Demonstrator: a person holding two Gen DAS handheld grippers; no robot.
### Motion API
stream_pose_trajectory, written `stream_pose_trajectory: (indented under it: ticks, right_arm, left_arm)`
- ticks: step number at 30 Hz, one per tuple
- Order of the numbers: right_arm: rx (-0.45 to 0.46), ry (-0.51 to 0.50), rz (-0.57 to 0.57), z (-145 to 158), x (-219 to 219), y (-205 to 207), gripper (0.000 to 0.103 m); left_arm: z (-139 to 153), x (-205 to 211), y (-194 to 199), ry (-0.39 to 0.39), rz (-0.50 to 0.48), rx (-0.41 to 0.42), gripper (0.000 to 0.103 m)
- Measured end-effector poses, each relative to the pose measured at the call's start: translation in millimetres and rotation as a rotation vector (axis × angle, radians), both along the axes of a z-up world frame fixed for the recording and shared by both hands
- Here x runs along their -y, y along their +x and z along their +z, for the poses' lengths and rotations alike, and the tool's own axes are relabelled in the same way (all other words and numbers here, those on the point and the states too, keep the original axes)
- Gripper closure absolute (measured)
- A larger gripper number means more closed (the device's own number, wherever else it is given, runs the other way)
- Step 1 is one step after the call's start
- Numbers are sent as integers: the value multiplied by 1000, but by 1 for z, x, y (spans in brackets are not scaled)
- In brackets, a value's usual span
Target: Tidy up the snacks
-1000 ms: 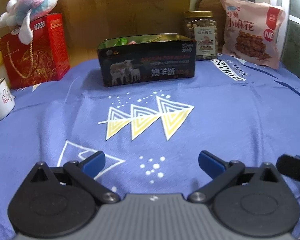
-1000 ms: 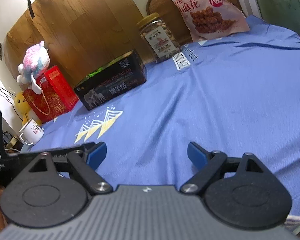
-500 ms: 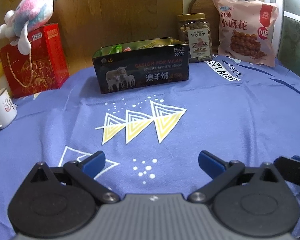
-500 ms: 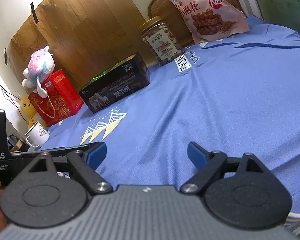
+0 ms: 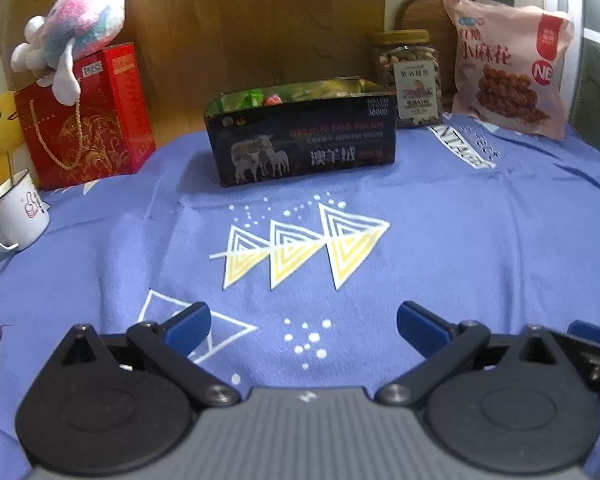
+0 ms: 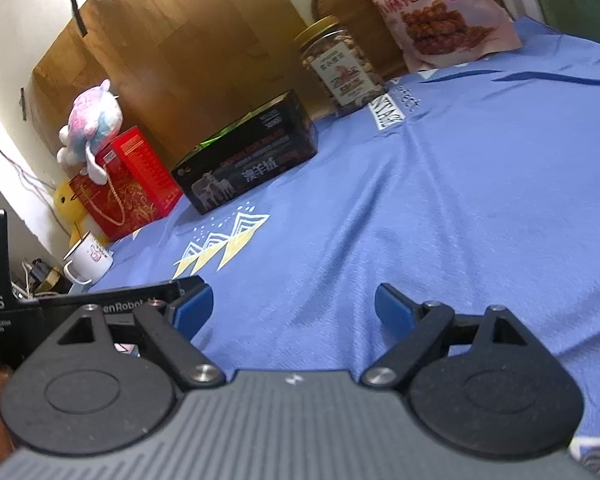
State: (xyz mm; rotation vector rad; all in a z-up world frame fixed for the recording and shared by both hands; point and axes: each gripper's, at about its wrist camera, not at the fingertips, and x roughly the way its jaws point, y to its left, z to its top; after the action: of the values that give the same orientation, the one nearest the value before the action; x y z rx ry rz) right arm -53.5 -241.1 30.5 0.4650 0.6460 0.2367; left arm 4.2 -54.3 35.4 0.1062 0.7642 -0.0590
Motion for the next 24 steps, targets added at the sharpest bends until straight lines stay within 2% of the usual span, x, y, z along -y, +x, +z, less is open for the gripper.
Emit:
stream_pose_trajectory:
  ticks: [8,12,16,19,24]
  right_arm:
    - [21,21,3,3,3,-1,12]
    - [54,44,-18,5,9,-5,12]
    - [17,68,-51,-2,15,2,12]
    - [17,61,-69,-1,16,2,12]
    - [27,37,-76,0,17,0,12]
  left_arm:
    - [11,4,1,1,-7,26,0]
    - [11,7,5,0,-17,-4,0]
    - [6,7,10,30,18,-17,0]
    - [6,3,14,-7,20,-35,0]
    - [2,4,17,-5,9,-36,0]
